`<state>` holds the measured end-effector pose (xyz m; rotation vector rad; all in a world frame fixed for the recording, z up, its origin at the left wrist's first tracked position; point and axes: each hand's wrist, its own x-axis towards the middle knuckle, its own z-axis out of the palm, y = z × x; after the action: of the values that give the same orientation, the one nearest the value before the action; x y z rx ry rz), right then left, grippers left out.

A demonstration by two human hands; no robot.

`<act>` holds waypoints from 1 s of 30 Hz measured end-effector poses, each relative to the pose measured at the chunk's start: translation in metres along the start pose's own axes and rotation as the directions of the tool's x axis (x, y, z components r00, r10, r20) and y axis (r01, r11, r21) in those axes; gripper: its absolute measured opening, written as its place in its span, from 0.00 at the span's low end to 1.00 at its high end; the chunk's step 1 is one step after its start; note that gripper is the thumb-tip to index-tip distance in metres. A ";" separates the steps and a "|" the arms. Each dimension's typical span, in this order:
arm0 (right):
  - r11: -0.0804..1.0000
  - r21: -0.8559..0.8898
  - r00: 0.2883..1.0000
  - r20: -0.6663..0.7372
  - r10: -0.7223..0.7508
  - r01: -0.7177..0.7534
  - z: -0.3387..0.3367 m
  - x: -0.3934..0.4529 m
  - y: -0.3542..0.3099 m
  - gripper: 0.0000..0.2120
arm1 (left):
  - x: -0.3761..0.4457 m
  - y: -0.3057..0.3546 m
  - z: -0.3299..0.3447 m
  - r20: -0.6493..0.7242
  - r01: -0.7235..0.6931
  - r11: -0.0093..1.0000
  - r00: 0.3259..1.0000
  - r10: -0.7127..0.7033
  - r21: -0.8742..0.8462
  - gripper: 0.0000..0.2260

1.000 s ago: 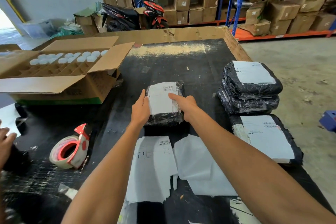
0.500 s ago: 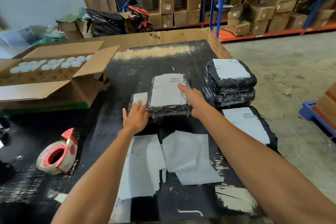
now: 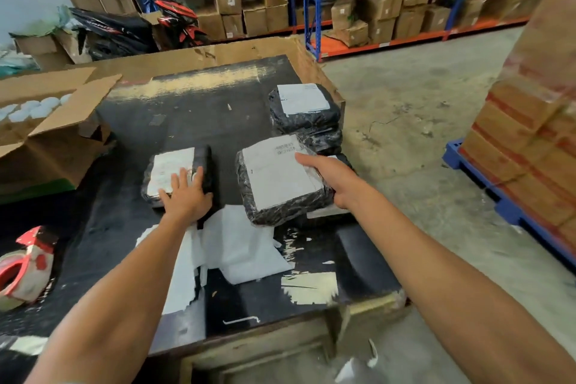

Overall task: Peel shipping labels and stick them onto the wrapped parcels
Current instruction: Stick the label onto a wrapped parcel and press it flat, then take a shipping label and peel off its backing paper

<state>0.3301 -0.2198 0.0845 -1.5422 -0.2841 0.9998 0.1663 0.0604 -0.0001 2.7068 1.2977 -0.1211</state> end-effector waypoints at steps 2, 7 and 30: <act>0.999 0.034 0.999 -0.034 0.009 -0.008 -0.024 -0.015 0.002 0.22 | -0.006 0.012 0.003 -0.016 0.024 0.999 1.000 -0.025 -0.038 0.33; 0.999 0.035 0.997 -0.079 -0.004 0.007 -0.078 0.018 0.023 0.53 | -0.011 0.016 0.011 -0.039 0.014 0.999 0.999 -0.016 -0.051 0.32; 0.442 -0.860 0.778 -0.089 -0.622 0.255 0.020 0.005 0.003 0.13 | -0.025 -0.012 0.011 -0.098 -0.117 0.964 0.991 0.095 -0.239 0.28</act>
<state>0.3171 -0.2032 0.0814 -2.2906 -0.9267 0.0179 0.1411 0.0471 -0.0089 2.5858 1.1026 0.1586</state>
